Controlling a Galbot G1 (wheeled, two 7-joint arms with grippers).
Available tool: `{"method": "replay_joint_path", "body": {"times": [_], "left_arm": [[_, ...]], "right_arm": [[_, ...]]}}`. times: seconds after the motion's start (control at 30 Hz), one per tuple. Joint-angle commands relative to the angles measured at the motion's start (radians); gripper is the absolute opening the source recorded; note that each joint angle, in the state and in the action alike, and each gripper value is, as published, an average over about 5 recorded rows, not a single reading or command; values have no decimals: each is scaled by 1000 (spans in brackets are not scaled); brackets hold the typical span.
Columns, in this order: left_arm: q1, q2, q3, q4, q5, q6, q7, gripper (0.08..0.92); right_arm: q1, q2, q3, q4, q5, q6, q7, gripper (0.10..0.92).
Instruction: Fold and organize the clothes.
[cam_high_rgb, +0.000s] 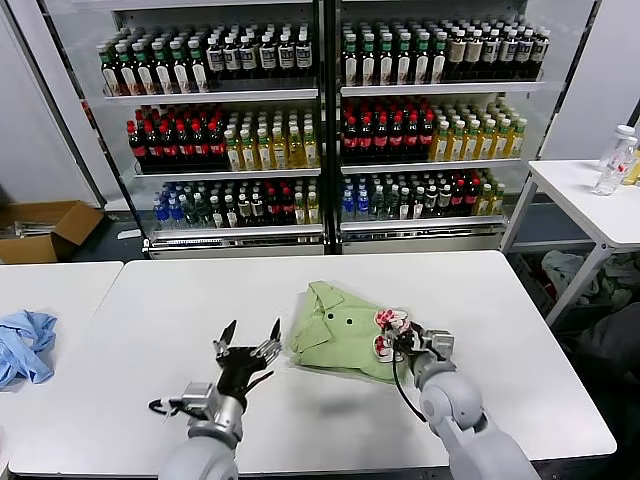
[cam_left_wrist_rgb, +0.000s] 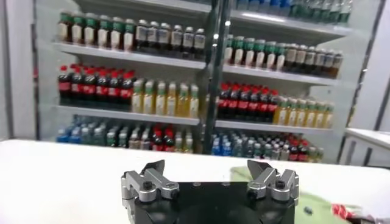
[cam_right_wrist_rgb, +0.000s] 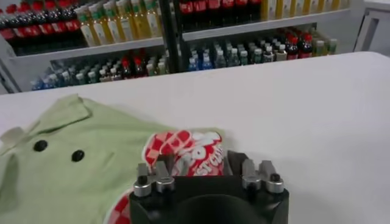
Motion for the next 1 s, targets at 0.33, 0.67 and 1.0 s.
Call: {"method": "replay_joint_path", "body": {"times": [0.33, 0.67, 1.0], "left_arm": [[150, 22, -93, -55, 11, -21, -7, 823], [170, 17, -80, -96, 54, -30, 2, 823], [210, 17, -77, -170, 71, -48, 14, 823]], "right_arm": [[358, 29, -139, -382, -85, 39, -101, 307], [219, -56, -103, -223, -319, 335, -227, 164], [-339, -102, 152, 302, -382, 468, -181, 438]]}}
